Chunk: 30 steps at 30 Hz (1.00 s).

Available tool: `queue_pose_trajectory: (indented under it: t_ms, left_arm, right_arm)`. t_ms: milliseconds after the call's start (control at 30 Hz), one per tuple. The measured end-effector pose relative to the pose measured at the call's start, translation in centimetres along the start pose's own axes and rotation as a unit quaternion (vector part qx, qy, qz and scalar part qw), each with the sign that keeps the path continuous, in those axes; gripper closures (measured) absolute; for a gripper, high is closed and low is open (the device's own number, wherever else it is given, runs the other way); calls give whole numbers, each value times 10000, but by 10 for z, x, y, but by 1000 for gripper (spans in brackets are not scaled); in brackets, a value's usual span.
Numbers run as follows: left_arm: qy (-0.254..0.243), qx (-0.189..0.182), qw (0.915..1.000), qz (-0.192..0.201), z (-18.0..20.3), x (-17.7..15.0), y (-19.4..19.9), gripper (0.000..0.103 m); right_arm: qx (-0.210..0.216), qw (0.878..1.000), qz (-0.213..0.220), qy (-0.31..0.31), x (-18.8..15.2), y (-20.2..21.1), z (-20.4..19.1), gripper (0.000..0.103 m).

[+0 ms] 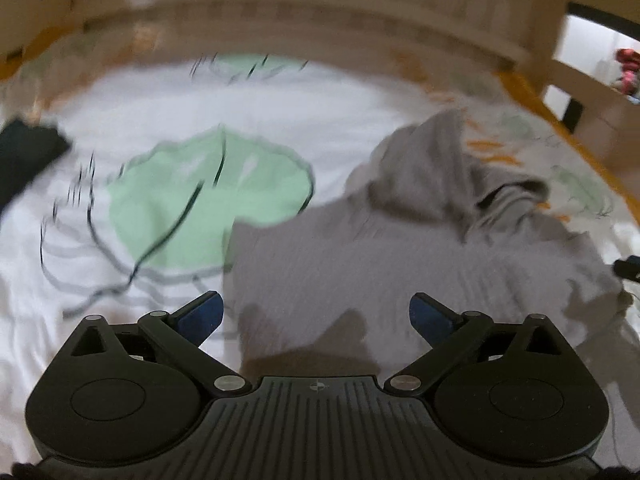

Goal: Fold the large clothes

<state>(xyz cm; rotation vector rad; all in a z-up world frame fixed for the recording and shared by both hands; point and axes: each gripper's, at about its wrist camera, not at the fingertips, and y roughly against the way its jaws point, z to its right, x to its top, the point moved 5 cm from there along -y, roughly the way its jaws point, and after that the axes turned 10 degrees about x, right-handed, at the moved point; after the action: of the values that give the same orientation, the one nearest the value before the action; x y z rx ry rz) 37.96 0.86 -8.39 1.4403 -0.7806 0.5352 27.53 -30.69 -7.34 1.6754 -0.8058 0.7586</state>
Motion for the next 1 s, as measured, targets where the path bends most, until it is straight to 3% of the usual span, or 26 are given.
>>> queue_pose_trajectory:
  t_ms: [233, 300, 400, 500, 733, 867, 1000]
  left_arm:
    - [-589, 130, 9976, 339, 25, 8, 12, 2]
    - [-678, 93, 9966, 452, 29, 10, 14, 1]
    - [-764, 79, 9961, 440, 37, 16, 9, 1]
    - [-857, 61, 9952, 460, 48, 30, 3, 1]
    - [-1376, -90, 9879, 708, 104, 84, -14, 1]
    - [-1552, 122, 9855, 671, 130, 105, -37, 2]
    - [-1459, 514, 9863, 578, 127, 113, -61, 2]
  right_arm:
    - [-14, 9982, -580, 116, -21, -23, -7, 19]
    - [-41, 9974, -699, 171, -28, -27, -9, 16]
    - [-14, 9961, -783, 394, -39, -33, -16, 2]
    - [-82, 9956, -665, 660, -47, -35, -22, 0]
    - [47, 9971, -563, 518, -49, -33, -17, 0]
    - [63, 9972, -553, 501, -48, -34, -17, 0]
    - [63, 9972, -558, 494, -48, -34, -17, 0]
